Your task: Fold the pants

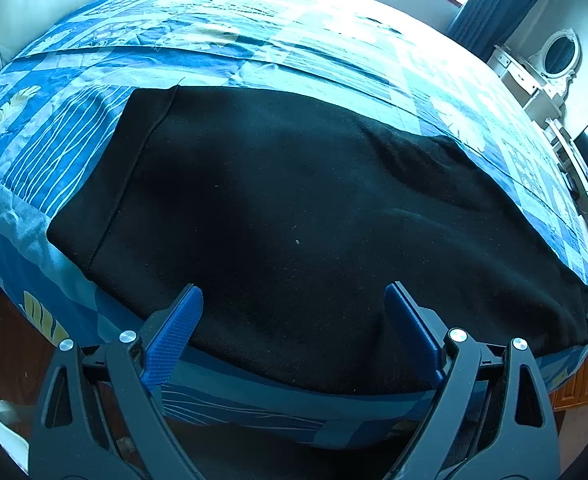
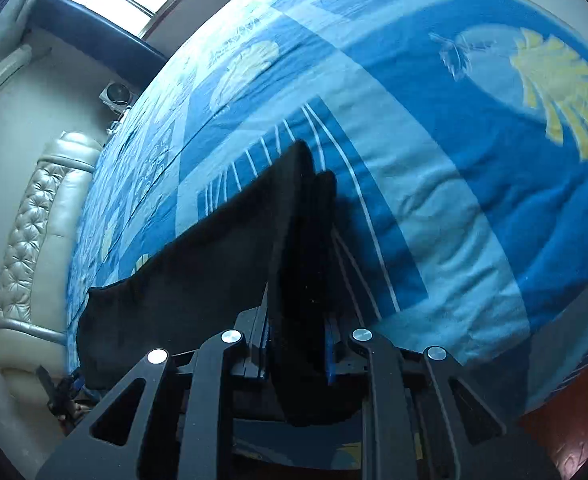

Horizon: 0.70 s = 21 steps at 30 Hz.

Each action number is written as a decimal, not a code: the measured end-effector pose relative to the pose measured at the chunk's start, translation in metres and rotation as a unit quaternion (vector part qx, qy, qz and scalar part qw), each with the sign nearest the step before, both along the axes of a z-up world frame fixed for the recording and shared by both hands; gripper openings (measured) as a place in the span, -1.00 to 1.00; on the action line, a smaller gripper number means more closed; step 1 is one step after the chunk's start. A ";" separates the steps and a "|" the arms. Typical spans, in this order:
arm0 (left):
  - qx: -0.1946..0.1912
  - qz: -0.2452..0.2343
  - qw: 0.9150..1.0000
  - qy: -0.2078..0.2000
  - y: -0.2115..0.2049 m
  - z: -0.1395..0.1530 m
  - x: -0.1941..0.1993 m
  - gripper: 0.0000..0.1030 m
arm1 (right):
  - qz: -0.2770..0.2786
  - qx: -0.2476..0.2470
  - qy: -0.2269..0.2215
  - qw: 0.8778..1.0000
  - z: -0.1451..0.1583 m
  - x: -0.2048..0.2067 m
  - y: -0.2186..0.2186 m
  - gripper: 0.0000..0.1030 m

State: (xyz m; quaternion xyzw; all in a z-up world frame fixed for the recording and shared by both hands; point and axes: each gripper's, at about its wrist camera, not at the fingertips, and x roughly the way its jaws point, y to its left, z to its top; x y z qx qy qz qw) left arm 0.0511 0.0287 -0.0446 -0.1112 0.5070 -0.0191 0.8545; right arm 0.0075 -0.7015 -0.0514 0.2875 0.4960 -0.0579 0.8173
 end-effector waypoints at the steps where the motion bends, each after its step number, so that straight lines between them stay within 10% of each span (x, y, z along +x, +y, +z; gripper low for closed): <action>1: 0.003 -0.001 1.000 0.001 -0.002 0.000 0.001 0.78 | 0.006 -0.020 -0.009 1.000 0.012 0.002 0.005 -0.63; 5: 0.019 -0.006 1.000 0.003 -0.007 -0.002 0.003 0.79 | 0.003 -0.082 -0.055 0.995 0.052 0.003 0.009 -0.64; 11: 0.030 -0.006 1.000 0.003 -0.011 -0.007 0.006 0.83 | -0.011 -0.062 0.023 0.998 -0.019 0.018 -0.012 -0.64; 21: 0.037 -0.014 0.999 -0.005 -0.013 -0.006 0.006 0.85 | -0.073 -0.005 0.000 0.997 -0.016 0.004 -0.044 -0.21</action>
